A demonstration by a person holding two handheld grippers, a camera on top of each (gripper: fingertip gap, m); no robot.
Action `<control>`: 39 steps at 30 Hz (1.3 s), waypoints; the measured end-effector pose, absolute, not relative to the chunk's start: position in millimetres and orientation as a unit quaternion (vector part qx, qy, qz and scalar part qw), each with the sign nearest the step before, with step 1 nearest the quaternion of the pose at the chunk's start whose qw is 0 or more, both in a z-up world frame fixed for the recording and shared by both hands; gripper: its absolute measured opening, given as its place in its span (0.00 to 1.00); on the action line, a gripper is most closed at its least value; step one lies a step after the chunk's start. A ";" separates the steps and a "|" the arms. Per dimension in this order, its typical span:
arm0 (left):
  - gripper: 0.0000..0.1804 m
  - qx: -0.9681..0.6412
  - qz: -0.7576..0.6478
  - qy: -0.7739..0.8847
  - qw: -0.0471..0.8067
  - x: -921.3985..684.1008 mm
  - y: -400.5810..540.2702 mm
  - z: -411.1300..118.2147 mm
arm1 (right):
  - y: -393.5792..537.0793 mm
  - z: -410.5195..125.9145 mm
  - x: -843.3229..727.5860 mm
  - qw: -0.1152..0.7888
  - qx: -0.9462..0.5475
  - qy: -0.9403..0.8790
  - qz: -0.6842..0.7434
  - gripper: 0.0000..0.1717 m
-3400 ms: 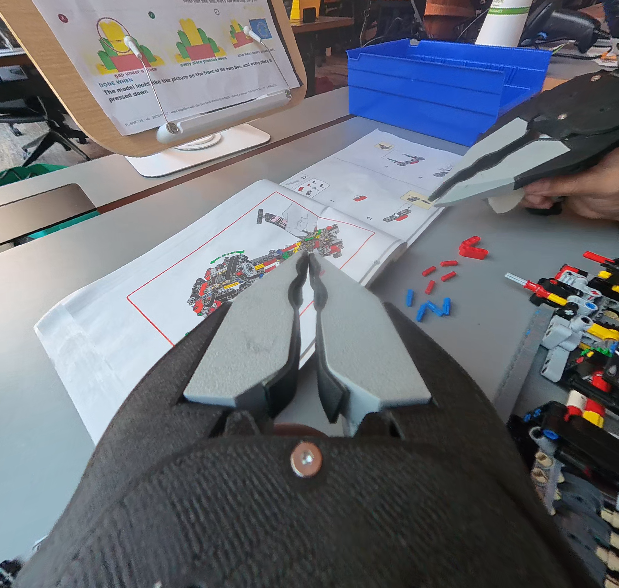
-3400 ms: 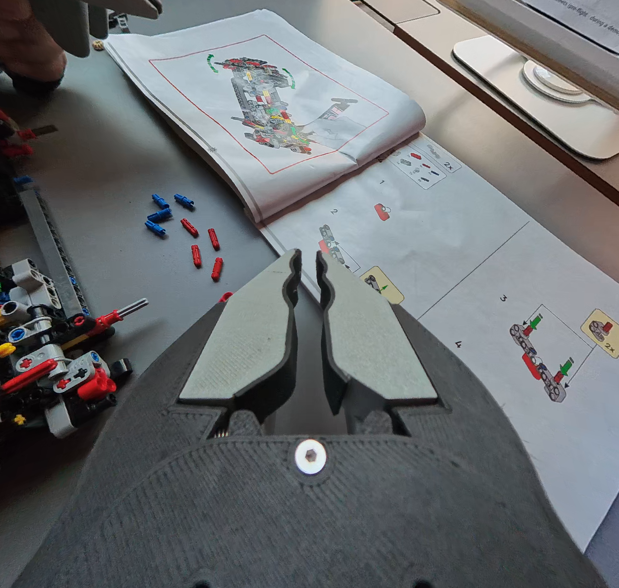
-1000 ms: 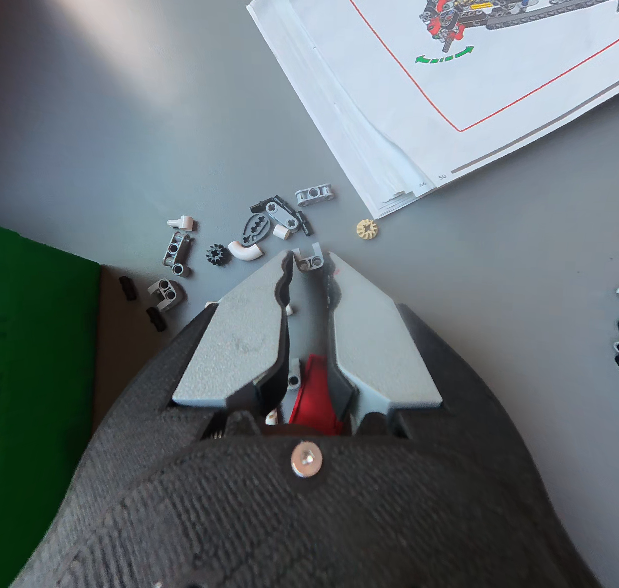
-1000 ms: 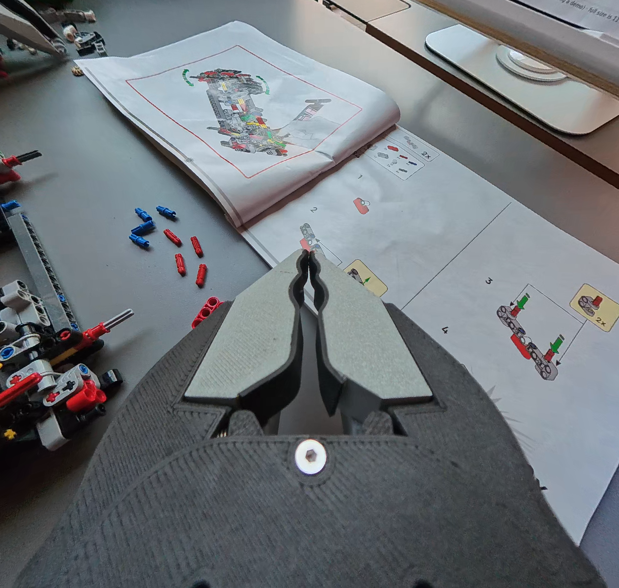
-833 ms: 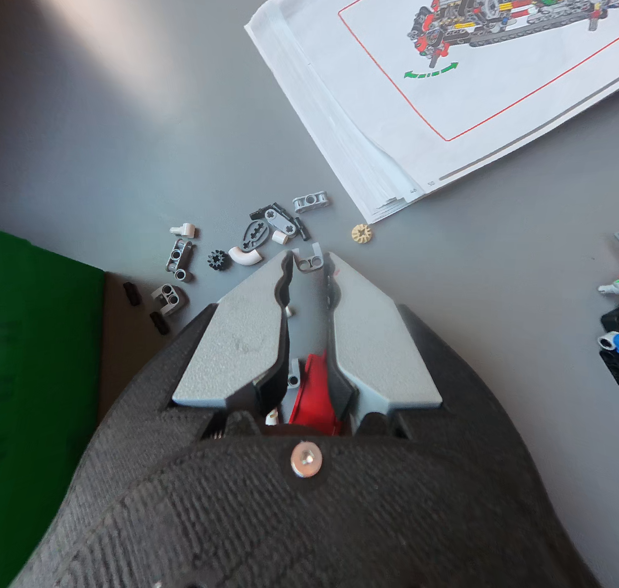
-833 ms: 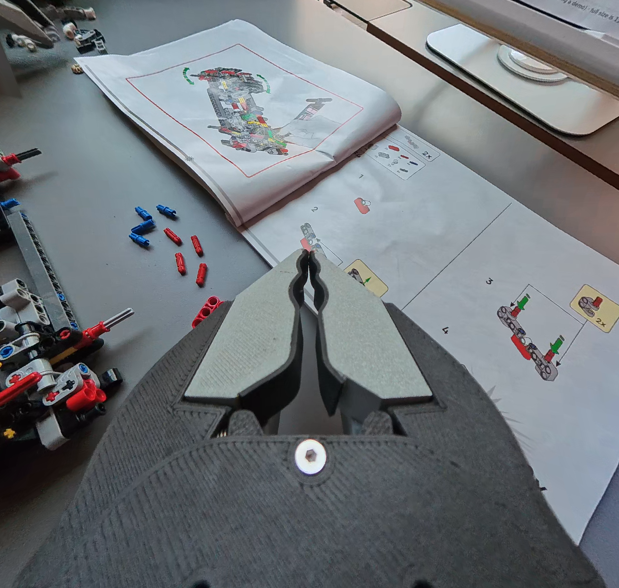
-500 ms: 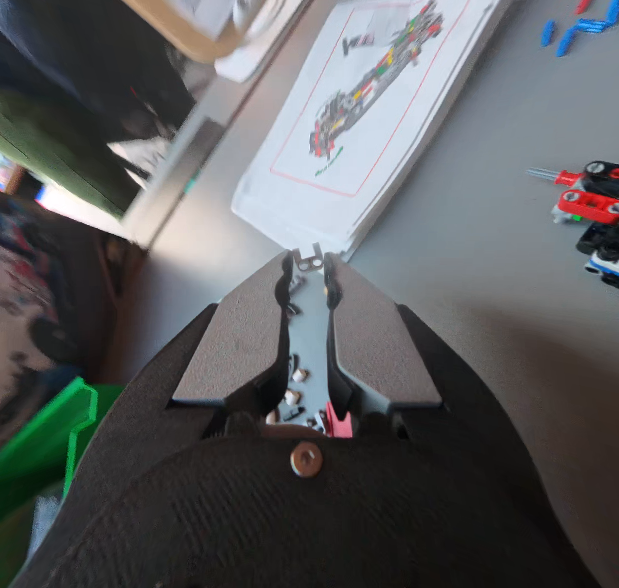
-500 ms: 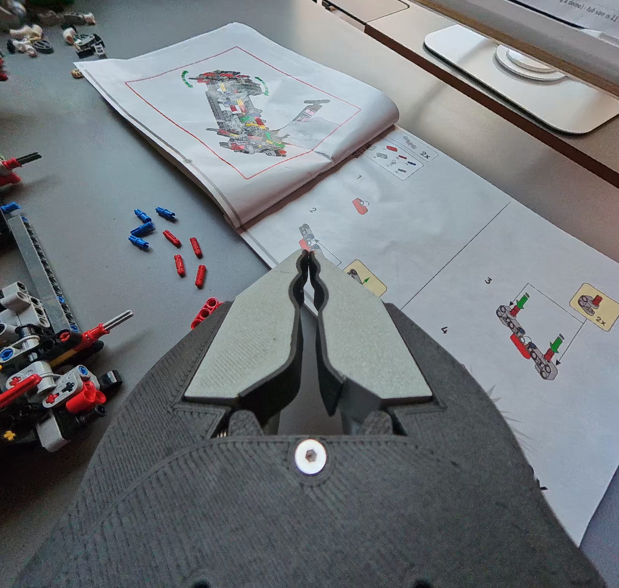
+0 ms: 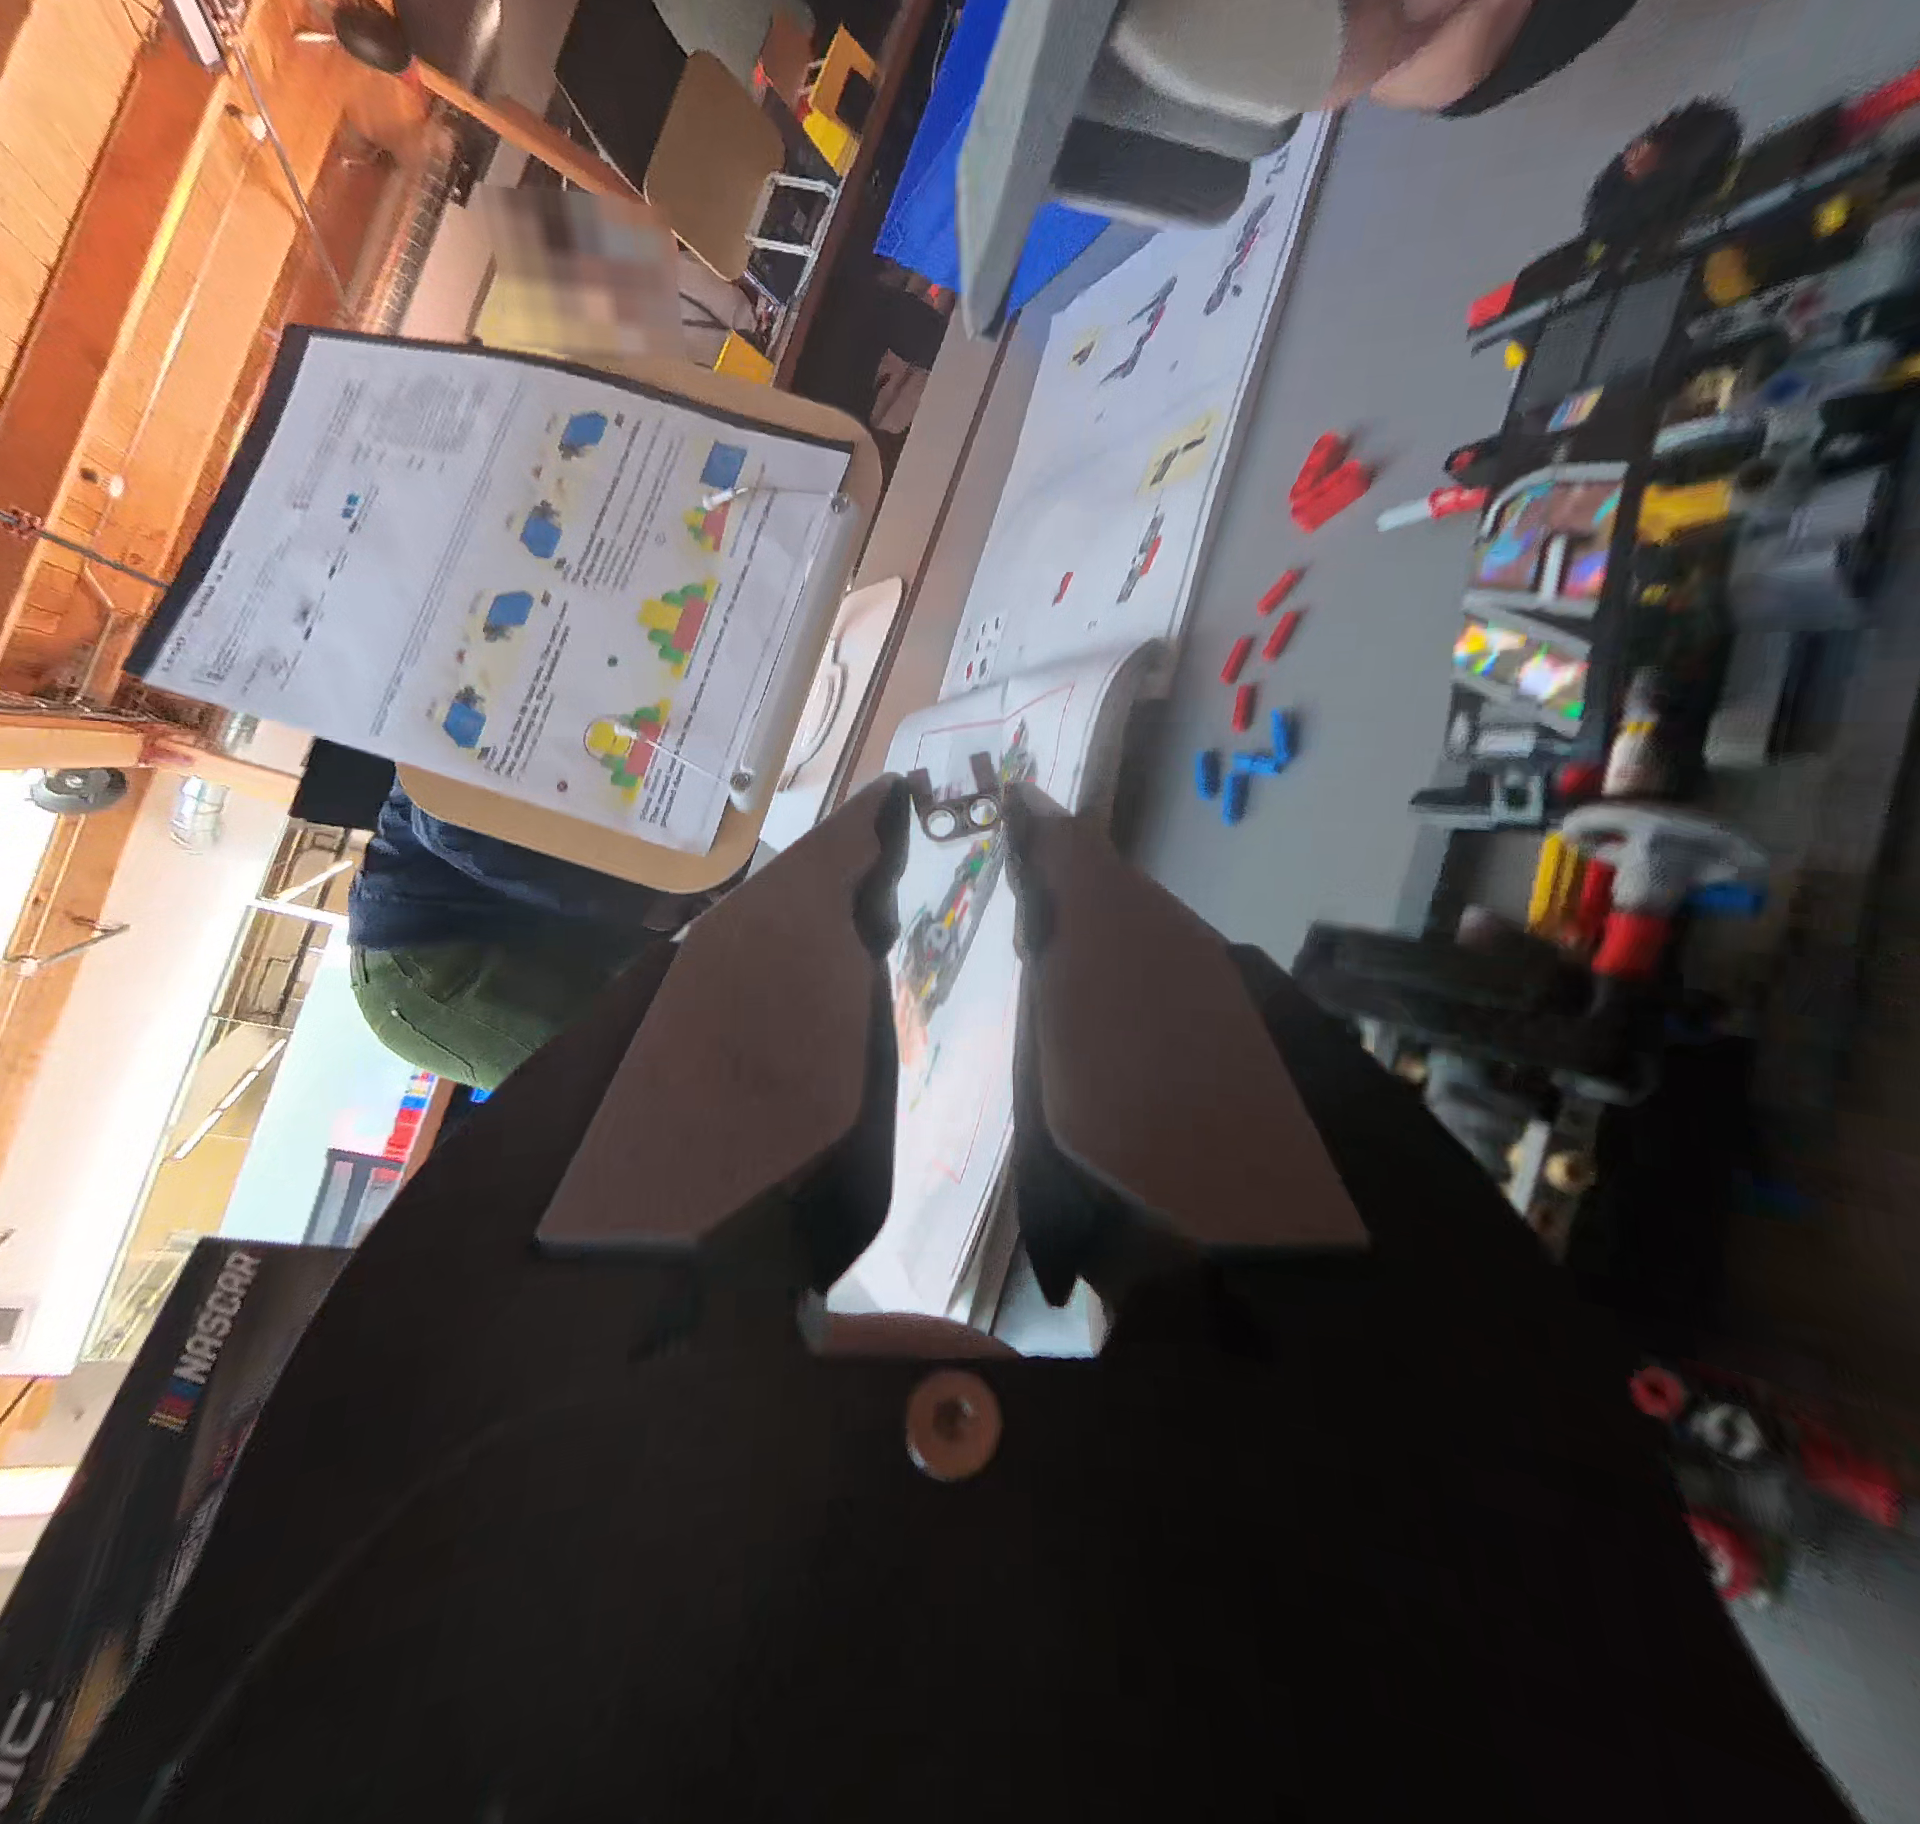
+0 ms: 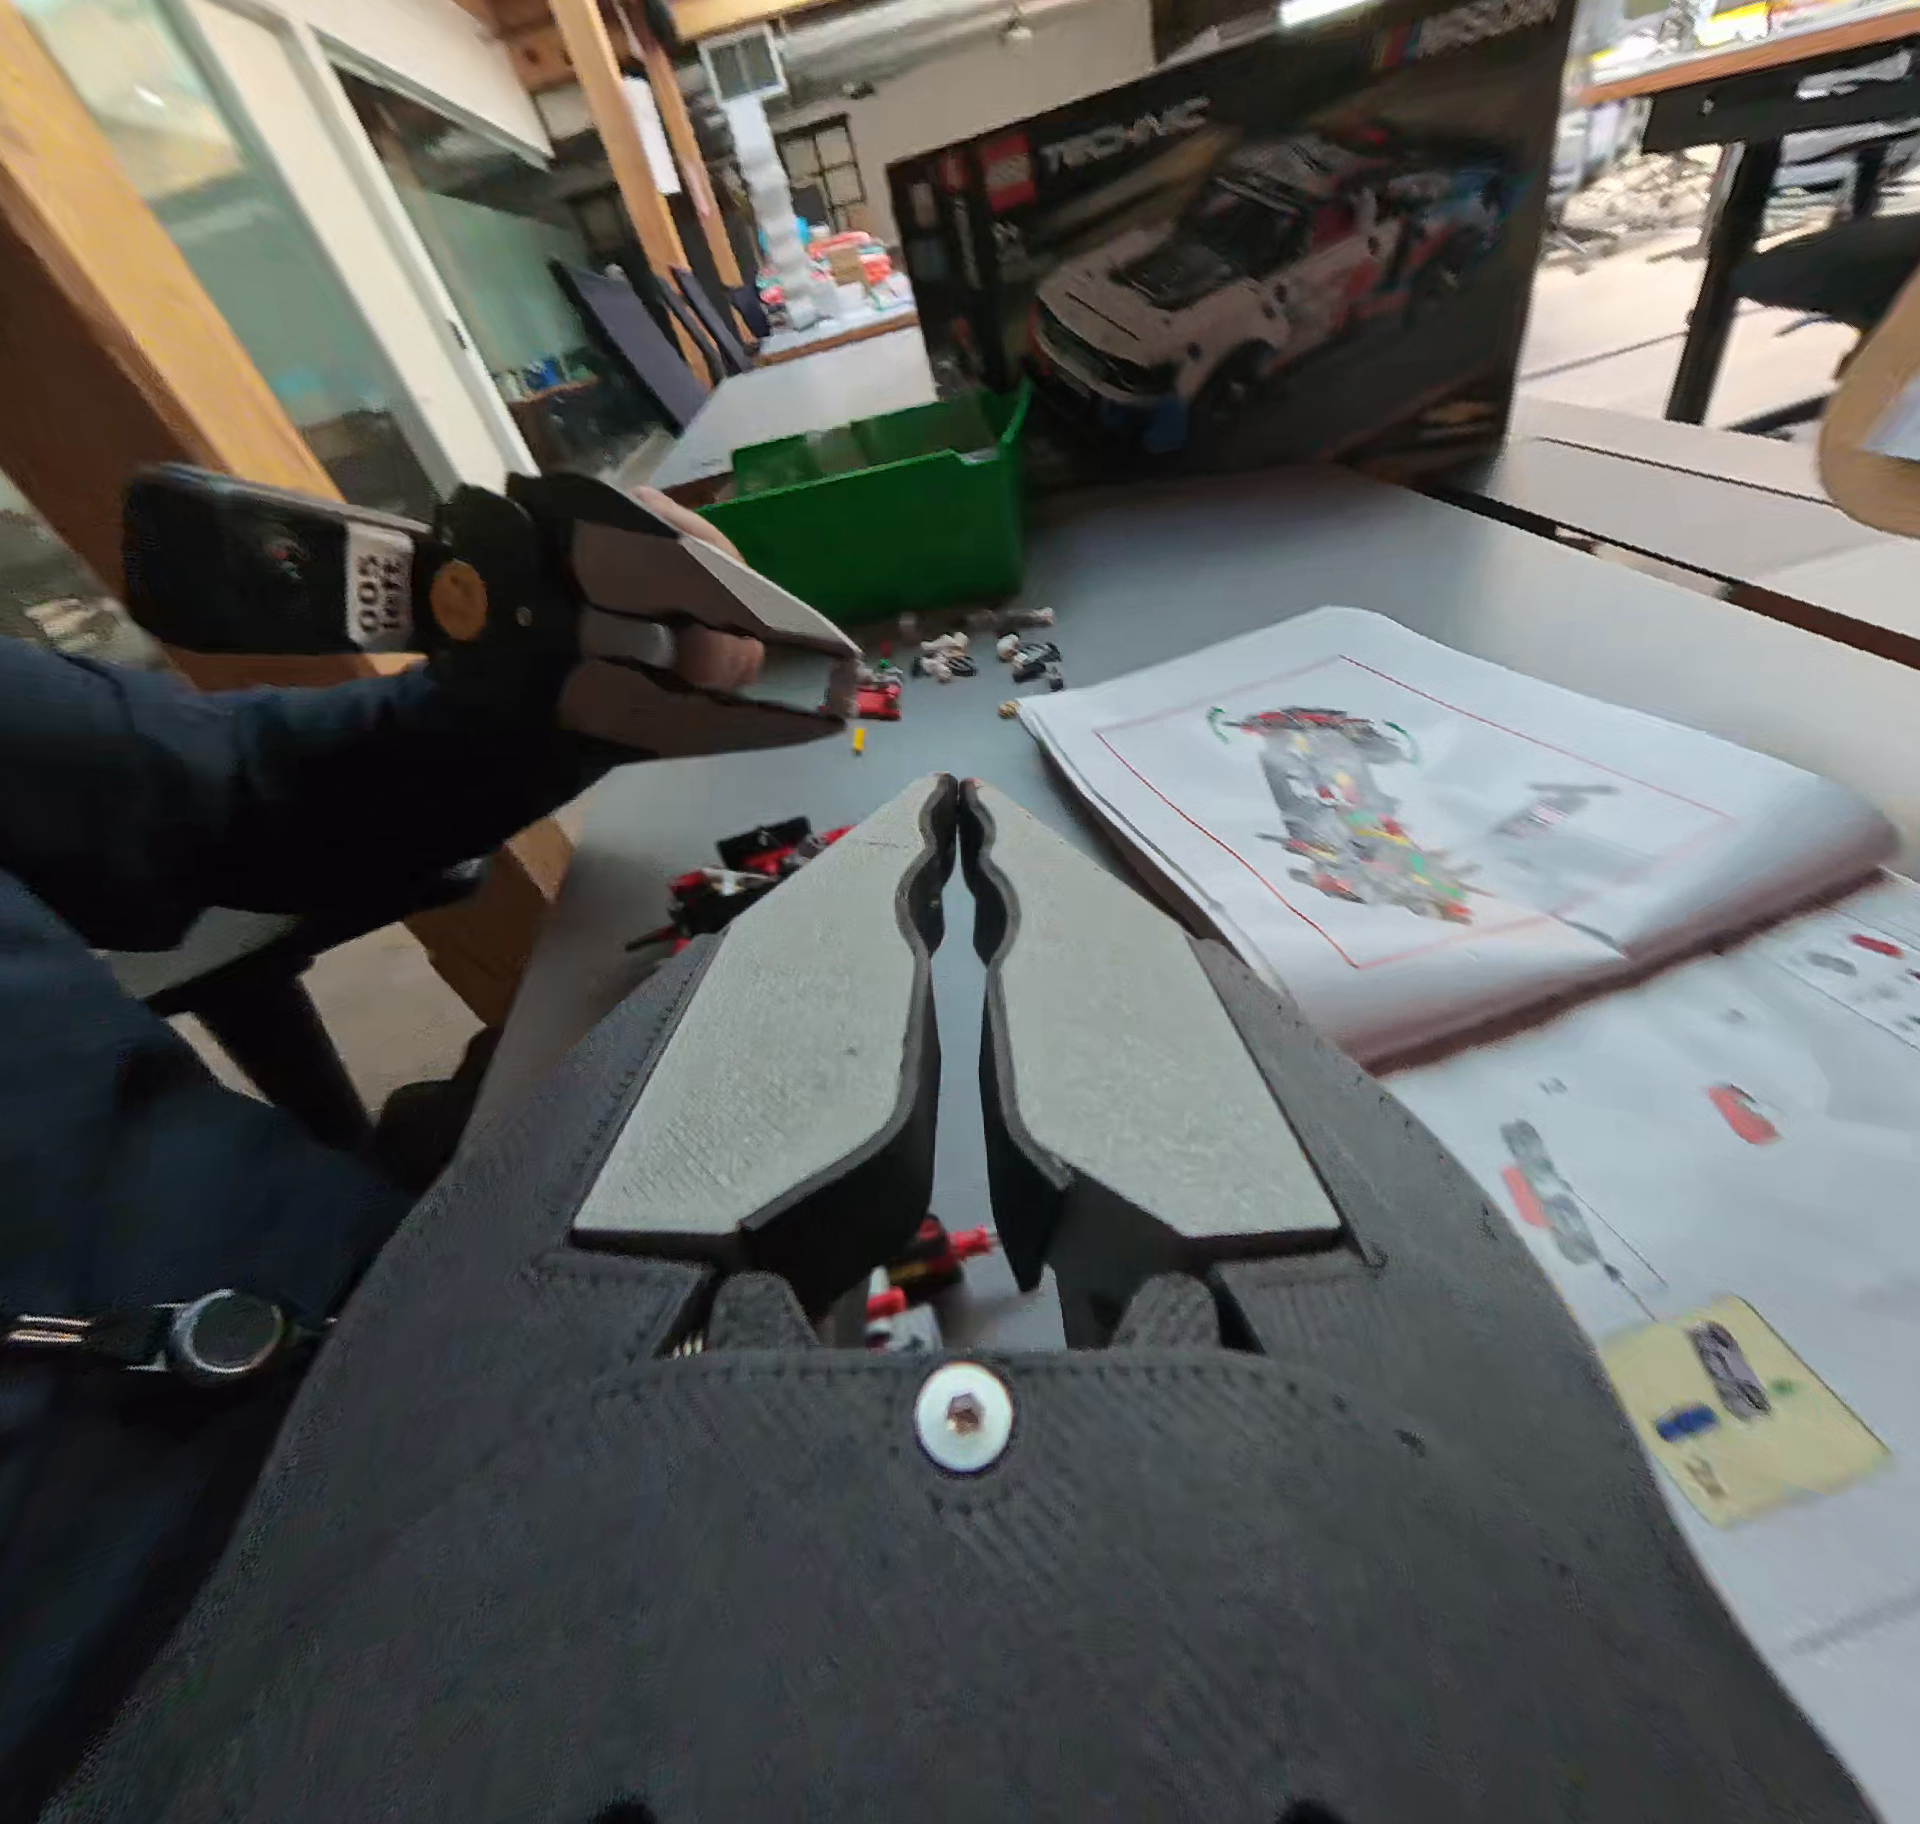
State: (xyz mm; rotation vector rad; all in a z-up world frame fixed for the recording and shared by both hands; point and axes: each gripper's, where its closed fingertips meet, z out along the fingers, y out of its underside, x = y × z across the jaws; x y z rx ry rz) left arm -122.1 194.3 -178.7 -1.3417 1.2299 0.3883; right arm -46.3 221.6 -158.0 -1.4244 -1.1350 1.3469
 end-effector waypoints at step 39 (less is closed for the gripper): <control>0.08 -0.546 0.005 0.511 0.664 -53.7 160.9 -156.7 | 156.8 -162.5 -64.5 0.259 -0.515 -0.488 0.656 0.02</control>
